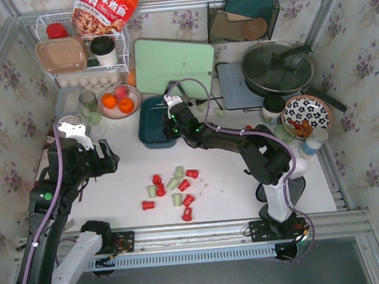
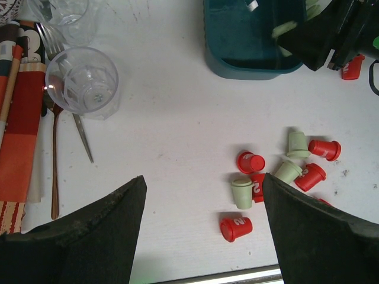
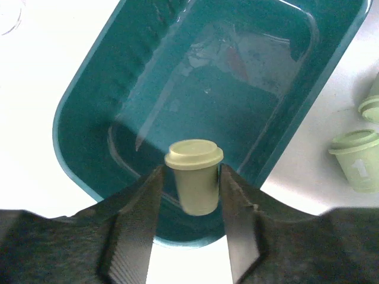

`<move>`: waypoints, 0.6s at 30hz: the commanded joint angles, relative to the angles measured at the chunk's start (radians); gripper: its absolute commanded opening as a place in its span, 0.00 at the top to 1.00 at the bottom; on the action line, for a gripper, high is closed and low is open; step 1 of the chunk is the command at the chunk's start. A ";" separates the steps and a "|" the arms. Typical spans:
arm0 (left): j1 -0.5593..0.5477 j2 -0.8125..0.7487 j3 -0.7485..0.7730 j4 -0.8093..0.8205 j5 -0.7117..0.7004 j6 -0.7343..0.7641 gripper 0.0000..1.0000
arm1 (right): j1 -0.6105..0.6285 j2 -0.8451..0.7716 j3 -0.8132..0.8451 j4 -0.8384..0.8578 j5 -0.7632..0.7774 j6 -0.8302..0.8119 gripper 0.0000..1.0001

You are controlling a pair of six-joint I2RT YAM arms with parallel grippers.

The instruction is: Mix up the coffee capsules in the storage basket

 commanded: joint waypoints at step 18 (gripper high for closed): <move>0.000 0.055 0.007 0.010 -0.028 -0.014 0.18 | 0.001 -0.405 -0.323 0.045 0.110 -0.062 0.40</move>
